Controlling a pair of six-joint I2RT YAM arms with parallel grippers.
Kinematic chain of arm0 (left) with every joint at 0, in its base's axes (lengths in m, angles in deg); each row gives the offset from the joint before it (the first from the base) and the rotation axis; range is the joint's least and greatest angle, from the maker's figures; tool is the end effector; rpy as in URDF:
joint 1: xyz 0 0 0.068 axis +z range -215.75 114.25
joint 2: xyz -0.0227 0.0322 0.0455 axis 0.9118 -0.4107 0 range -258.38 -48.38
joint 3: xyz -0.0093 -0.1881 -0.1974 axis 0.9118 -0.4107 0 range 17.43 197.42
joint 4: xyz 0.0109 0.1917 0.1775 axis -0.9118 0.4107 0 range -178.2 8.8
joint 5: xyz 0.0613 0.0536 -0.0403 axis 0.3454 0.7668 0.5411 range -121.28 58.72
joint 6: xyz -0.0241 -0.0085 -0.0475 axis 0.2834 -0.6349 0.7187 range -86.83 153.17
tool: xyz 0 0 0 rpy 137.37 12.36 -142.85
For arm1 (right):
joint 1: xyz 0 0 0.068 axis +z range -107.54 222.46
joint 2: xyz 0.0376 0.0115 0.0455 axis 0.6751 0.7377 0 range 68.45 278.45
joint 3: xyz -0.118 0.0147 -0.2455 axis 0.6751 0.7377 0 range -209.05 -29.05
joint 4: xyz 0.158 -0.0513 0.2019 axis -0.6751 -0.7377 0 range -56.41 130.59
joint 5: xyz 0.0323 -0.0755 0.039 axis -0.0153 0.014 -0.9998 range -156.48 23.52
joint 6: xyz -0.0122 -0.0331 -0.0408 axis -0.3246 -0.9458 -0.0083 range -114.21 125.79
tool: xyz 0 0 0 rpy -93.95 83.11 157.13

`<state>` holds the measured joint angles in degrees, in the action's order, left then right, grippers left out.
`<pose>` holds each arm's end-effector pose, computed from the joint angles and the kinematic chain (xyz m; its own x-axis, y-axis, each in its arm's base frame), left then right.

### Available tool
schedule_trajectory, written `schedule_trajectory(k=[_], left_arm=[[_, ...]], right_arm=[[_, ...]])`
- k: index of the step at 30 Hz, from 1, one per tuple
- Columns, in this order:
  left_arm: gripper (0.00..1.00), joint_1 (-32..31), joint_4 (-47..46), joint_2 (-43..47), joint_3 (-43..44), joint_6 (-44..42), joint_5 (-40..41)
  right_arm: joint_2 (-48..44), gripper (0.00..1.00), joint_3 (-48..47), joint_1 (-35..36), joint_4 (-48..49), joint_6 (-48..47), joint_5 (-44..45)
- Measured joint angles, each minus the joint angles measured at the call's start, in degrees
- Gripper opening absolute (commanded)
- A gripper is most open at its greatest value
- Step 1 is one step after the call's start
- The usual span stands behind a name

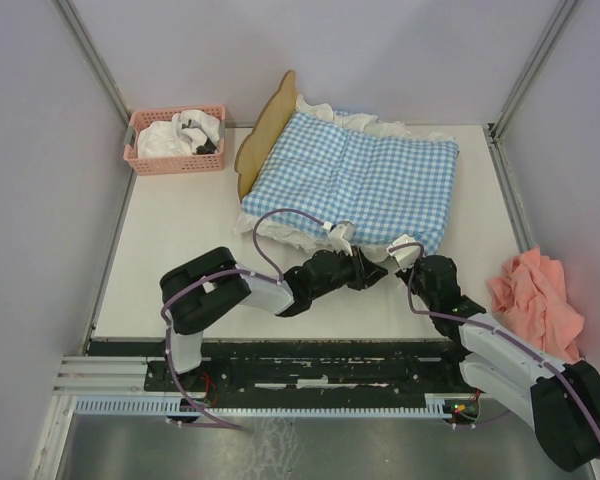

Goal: Set up the pet bed
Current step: Tie the ropes to the bed frame.

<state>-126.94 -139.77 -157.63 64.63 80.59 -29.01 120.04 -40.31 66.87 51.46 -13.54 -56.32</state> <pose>0.1857 -0.3345 0.1545 -0.6901 -0.2719 -0.6706 0.5152 0.4662 -0.7192 0.1634 0.0672 0.1540 -0.3343 -0.5094 -0.7930 -0.4000 0.8385 -0.3700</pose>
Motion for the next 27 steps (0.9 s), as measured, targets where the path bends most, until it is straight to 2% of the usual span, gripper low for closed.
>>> schedule_trajectory(k=[7,13,23,27], left_arm=[[0.26,0.5,2.3,0.0,2.8,7.0,0.6],[0.25,0.5,2.4,-5.4,9.7,14.8,-1.0],[0.28,0.7,7.6,-11.6,15.2,20.2,-0.8],[0.26,0.7,8.0,-12.7,16.0,21.6,-0.7]], right_arm=[[-2.9,0.02,0.3,-1.4,-1.1,0.2,-2.2],[-3.9,0.02,0.3,-2.2,-1.5,0.1,-3.6],[-1.6,0.02,0.2,-3.2,-2.6,0.2,-4.3],[-1.7,0.02,0.2,-3.2,-2.6,0.4,-3.9]])
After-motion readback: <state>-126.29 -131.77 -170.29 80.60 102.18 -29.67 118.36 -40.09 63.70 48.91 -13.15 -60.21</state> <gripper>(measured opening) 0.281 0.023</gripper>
